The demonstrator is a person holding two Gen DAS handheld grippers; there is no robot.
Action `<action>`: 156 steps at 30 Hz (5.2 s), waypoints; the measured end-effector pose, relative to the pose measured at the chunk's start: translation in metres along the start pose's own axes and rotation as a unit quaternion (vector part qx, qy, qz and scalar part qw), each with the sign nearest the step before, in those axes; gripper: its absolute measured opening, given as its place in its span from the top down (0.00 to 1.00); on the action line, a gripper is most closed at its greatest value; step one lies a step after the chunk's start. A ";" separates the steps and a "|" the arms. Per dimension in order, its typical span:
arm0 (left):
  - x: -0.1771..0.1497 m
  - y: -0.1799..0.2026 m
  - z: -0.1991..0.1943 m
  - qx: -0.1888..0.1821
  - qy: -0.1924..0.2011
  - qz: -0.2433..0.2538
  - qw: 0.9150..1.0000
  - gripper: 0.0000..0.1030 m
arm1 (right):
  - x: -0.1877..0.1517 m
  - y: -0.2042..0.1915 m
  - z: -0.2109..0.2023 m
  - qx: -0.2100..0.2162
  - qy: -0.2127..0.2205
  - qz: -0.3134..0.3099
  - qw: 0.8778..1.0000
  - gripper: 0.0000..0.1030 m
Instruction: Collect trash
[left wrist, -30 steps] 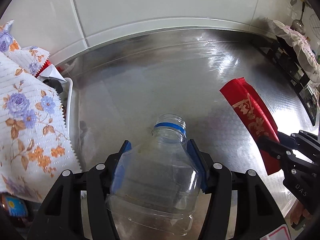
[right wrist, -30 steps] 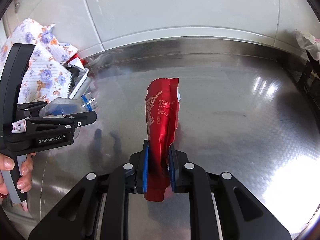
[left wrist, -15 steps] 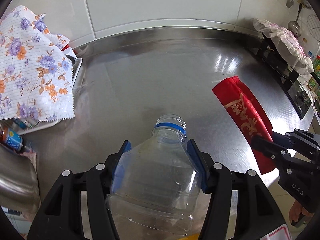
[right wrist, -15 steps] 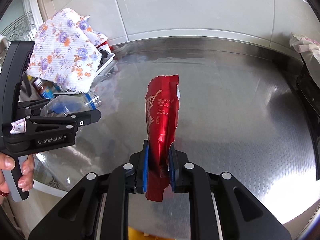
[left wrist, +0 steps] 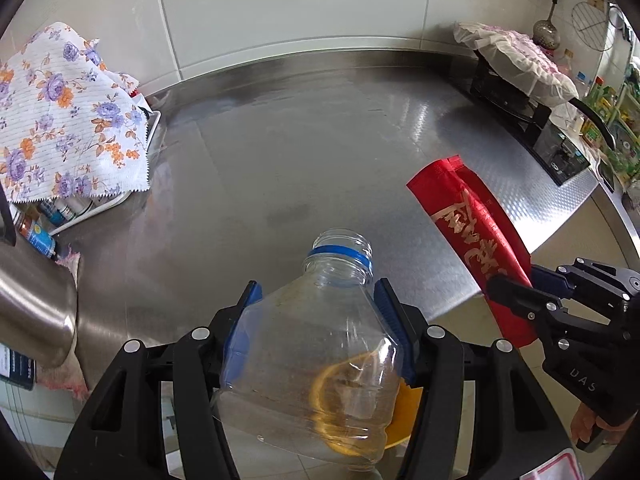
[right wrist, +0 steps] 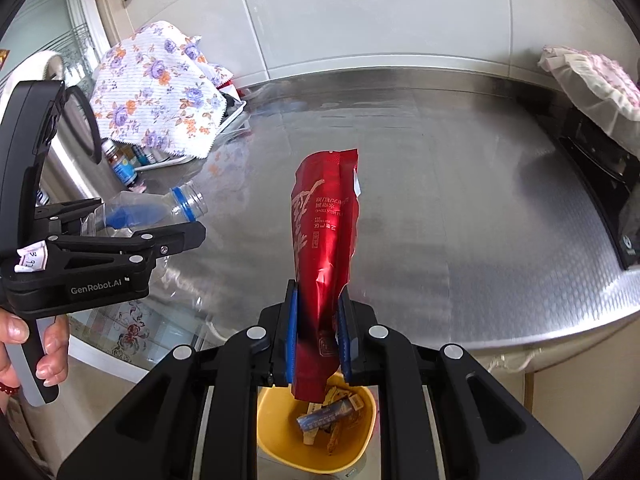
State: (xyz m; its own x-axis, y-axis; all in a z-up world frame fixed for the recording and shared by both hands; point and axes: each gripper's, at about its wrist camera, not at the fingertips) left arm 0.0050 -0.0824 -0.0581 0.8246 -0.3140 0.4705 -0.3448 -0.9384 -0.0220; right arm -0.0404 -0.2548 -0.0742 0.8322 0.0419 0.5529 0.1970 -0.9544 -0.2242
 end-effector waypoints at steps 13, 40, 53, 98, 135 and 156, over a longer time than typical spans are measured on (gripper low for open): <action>-0.108 0.036 -0.025 -0.023 -0.025 0.017 0.999 0.44 | -0.106 -0.029 -0.064 0.004 -0.018 -0.008 1.000 0.82; -0.194 0.047 0.199 -0.041 -0.205 -0.043 0.977 0.44 | -0.209 0.040 0.118 0.018 -0.241 0.014 0.970 0.82; -0.214 0.041 0.279 -0.038 -0.254 -0.030 0.966 0.44 | -0.226 0.053 0.215 0.040 -0.312 0.001 0.949 0.82; -0.207 0.037 0.266 -0.034 -0.231 -0.047 0.971 0.19 | -0.213 0.070 0.191 0.017 -0.273 0.008 0.962 0.55; -0.214 0.032 0.131 0.053 -0.137 -0.191 0.971 0.05 | -0.199 0.037 0.124 -0.105 -0.182 0.048 0.977 0.24; -0.202 0.033 0.125 0.061 -0.136 -0.184 0.971 0.05 | -0.193 0.034 0.118 -0.097 -0.183 0.054 0.977 0.24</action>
State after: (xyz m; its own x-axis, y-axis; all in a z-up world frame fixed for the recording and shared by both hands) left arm -0.1171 -0.0675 -0.2643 0.9759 0.0360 0.2153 0.0389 -0.9992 -0.0093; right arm -0.1335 -0.2601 -0.2835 0.9794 0.0076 0.2020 0.0262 -0.9956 -0.0895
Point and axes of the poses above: each gripper's, at about its wrist camera, not at the fingertips, and z roughly the way its jaws point, y to its right, x to its top, and after that the axes turned 5 degrees about -y, right-handed
